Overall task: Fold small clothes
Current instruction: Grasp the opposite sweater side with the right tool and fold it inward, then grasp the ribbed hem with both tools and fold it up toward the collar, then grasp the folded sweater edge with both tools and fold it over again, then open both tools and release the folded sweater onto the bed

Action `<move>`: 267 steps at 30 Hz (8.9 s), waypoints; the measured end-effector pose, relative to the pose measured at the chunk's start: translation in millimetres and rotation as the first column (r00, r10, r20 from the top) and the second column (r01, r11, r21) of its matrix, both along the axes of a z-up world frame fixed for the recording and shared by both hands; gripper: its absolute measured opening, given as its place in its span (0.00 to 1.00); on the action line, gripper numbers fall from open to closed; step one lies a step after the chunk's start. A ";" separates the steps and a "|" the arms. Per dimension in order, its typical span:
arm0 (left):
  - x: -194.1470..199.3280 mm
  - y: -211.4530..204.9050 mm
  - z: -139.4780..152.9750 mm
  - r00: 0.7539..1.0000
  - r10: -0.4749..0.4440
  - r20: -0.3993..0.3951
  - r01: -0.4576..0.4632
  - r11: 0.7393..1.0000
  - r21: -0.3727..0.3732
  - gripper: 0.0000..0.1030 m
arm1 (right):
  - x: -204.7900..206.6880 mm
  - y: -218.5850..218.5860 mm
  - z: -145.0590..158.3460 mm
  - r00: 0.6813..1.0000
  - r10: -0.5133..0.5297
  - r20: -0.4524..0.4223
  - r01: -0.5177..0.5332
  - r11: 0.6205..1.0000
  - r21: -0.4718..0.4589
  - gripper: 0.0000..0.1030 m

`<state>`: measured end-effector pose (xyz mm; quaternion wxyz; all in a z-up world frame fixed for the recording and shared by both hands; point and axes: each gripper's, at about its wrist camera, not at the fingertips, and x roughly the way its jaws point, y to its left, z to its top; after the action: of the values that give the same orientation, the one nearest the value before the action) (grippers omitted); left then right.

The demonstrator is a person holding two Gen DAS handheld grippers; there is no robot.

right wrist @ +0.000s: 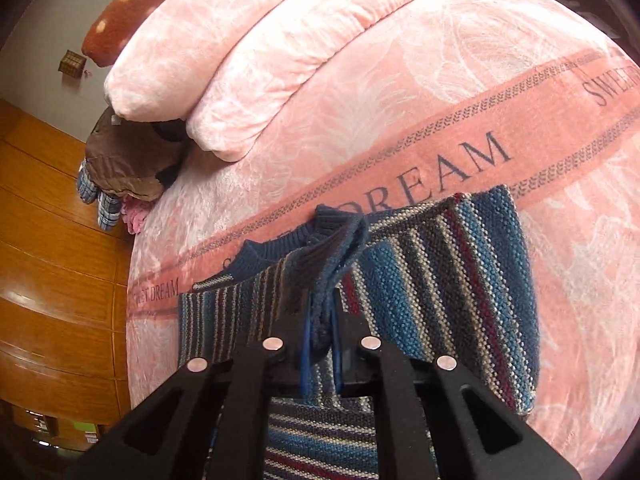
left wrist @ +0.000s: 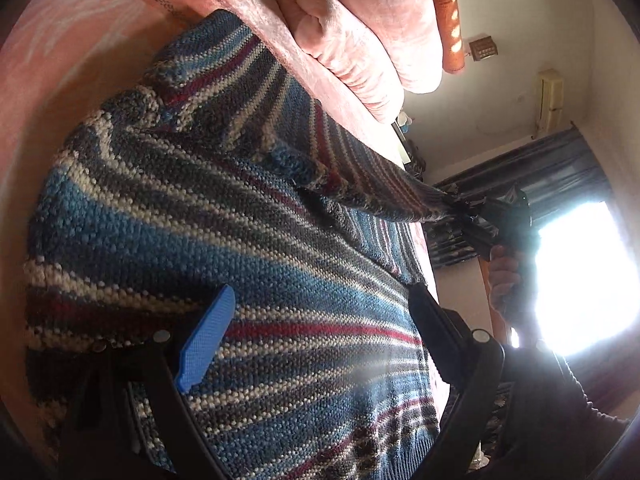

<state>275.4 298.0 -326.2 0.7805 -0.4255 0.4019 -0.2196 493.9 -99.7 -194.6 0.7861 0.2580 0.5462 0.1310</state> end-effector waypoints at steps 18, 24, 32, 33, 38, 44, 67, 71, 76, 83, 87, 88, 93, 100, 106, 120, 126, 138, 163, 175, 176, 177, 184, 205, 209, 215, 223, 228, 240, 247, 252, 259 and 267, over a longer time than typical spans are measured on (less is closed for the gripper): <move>139.6 23.1 45.0 0.996 -0.084 -0.009 0.084 0.995 0.053 0.85 | -3.9 -24.5 -77.7 0.999 0.021 -0.030 -0.017 0.988 0.152 0.25; 166.6 26.9 6.7 0.984 -0.117 -0.131 0.134 0.983 0.127 0.74 | -12.0 -46.7 -103.2 0.998 0.004 -0.061 0.010 0.972 0.233 0.04; 120.7 5.5 6.1 0.969 -0.222 -0.109 0.232 0.968 0.091 0.75 | -38.7 -44.8 -106.7 0.997 0.046 -0.063 -0.031 0.977 0.210 0.00; 118.1 7.9 3.9 0.973 -0.205 -0.106 0.215 0.972 0.095 0.74 | -41.5 -47.2 -104.0 0.997 0.032 -0.066 -0.017 0.976 0.216 0.02; 73.0 13.7 31.4 0.983 -0.170 -0.073 0.171 0.985 0.009 0.84 | -102.9 -41.6 -69.5 0.996 0.087 -0.033 -0.076 0.967 0.244 0.44; -54.7 -10.7 11.6 0.947 -0.293 -0.134 0.274 0.952 -0.139 0.85 | -229.6 -32.5 -85.9 0.962 0.242 -0.125 -0.200 0.939 0.280 0.44; -200.6 13.7 -18.5 0.879 -0.163 -0.448 0.090 0.980 -0.179 0.88 | -385.8 -108.4 -78.7 0.964 0.061 -0.259 0.011 0.963 0.268 0.51; -193.0 0.3 -29.1 0.860 -0.174 -0.479 0.113 0.982 -0.152 0.88 | -389.2 -98.6 -86.7 0.961 0.058 -0.269 0.017 0.963 0.270 0.51; -194.3 -2.7 -32.9 0.858 -0.156 -0.490 0.090 0.984 -0.156 0.88 | -394.6 -98.2 -83.2 0.967 0.046 -0.250 0.029 0.958 0.287 0.51; -193.9 -3.1 -35.0 0.853 -0.143 -0.503 0.081 0.986 -0.143 0.69 | -392.6 -97.3 -89.8 0.963 0.040 -0.267 0.041 0.956 0.291 0.51; -194.2 -0.6 -40.5 0.835 -0.133 -0.534 0.079 0.989 -0.122 0.18 | -392.5 -92.0 -94.2 0.962 0.047 -0.270 0.035 0.956 0.291 0.44; -195.1 0.0 -42.0 0.831 -0.134 -0.540 0.078 0.989 -0.124 0.10 | -392.6 -91.2 -94.9 0.962 0.049 -0.269 0.033 0.956 0.291 0.41; -199.2 5.2 -32.2 0.854 -0.109 -0.509 0.051 0.991 -0.126 0.07 | -396.4 -93.8 -89.0 0.970 0.043 -0.238 0.028 0.958 0.287 0.09; -207.5 19.4 18.9 0.924 -0.084 -0.373 0.025 0.987 -0.160 0.06 | -393.6 -97.8 -40.9 0.992 0.053 -0.114 -0.014 0.948 0.319 0.08; -195.1 26.1 68.9 0.957 -0.076 -0.280 0.033 0.987 -0.155 0.06 | -370.5 -99.8 2.2 0.999 0.040 -0.020 -0.031 0.941 0.336 0.08; -86.1 39.1 113.9 0.967 -0.042 -0.250 0.018 0.995 -0.097 0.06 | -247.7 -95.0 35.0 0.999 0.028 0.027 -0.035 0.950 0.311 0.08; -18.7 42.4 86.4 0.943 -0.028 -0.332 0.002 0.997 -0.078 0.06 | -179.4 -86.7 4.0 0.999 0.033 -0.041 -0.020 0.961 0.275 0.08; 79.1 44.0 2.9 0.882 -0.047 -0.469 0.047 0.999 -0.012 0.12 | -87.5 -74.9 -82.2 0.976 0.066 -0.206 -0.018 0.974 0.227 0.17; 94.7 19.0 15.1 0.905 -0.253 -0.341 0.377 0.850 0.369 0.48 | -77.5 -55.1 -80.1 0.932 0.346 -0.108 -0.357 0.926 -0.120 0.41; 70.6 15.8 47.9 0.948 -0.254 -0.194 0.311 0.875 0.372 0.07 | -102.1 -44.4 -42.8 0.914 0.407 0.001 -0.396 0.891 -0.221 0.08; 64.9 15.5 59.3 0.952 -0.260 -0.160 0.302 0.876 0.375 0.07 | -107.8 -44.6 -31.1 0.911 0.411 0.028 -0.394 0.890 -0.232 0.08; 59.1 14.5 71.8 0.956 -0.268 -0.121 0.294 0.878 0.379 0.07 | -113.8 -44.9 -17.0 0.909 0.413 0.059 -0.387 0.889 -0.245 0.07; 32.1 18.5 173.8 0.949 -0.272 0.157 0.172 0.868 0.465 0.07 | -137.3 -54.5 96.2 0.866 0.386 0.319 -0.267 0.895 -0.358 0.07; 252.7 22.0 130.4 0.987 -0.148 -0.066 0.161 0.840 0.518 0.07 | 67.8 -38.2 26.5 0.962 0.221 0.158 -0.146 0.911 -0.385 0.07; 284.3 22.9 61.4 0.956 -0.078 -0.282 0.209 0.857 0.472 0.07 | 100.4 -33.1 -43.0 0.984 0.173 -0.033 -0.172 0.908 -0.381 0.07; 297.9 29.2 23.4 0.910 -0.011 -0.415 0.190 0.899 0.395 0.07 | 109.0 -30.9 -62.6 0.988 0.143 -0.063 -0.156 0.899 -0.409 0.07; 291.3 37.6 54.5 0.950 0.003 -0.313 0.136 0.897 0.421 0.07 | 108.3 -36.4 -40.2 0.990 0.138 0.003 -0.126 0.911 -0.392 0.07; 296.3 36.3 23.2 0.922 0.024 -0.385 0.174 0.865 0.470 0.19 | 114.8 -33.4 -75.6 0.989 0.137 -0.049 -0.145 0.914 -0.379 0.14; 262.6 9.4 41.5 0.975 -0.020 -0.223 0.124 0.878 0.462 0.22 | 59.5 -19.9 -77.1 0.979 0.192 0.062 -0.174 0.958 -0.227 0.22; 249.9 33.9 33.3 0.974 0.027 -0.225 0.071 0.907 0.414 0.15 | 45.7 -25.6 -68.3 0.983 0.158 0.091 -0.139 0.973 -0.184 0.16; 189.7 23.6 68.8 0.993 -0.098 -0.059 0.110 0.961 0.255 0.26 | -1.7 8.5 -58.8 0.960 0.256 0.109 -0.251 0.966 -0.053 0.16; 166.3 21.6 4.2 0.973 -0.101 -0.206 0.152 0.956 0.252 0.11 | -18.3 18.8 -77.8 0.976 0.205 0.079 -0.202 0.978 -0.046 0.13; 111.9 -36.7 33.0 0.951 -0.295 -0.097 0.310 0.915 0.257 0.31 | -81.2 61.7 -98.2 0.947 0.319 0.038 -0.320 0.947 0.022 0.09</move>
<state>387.3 261.3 -293.2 0.7760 -0.2542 0.5106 -0.2692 412.7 -38.1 -292.8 0.7601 0.1749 0.5653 0.2687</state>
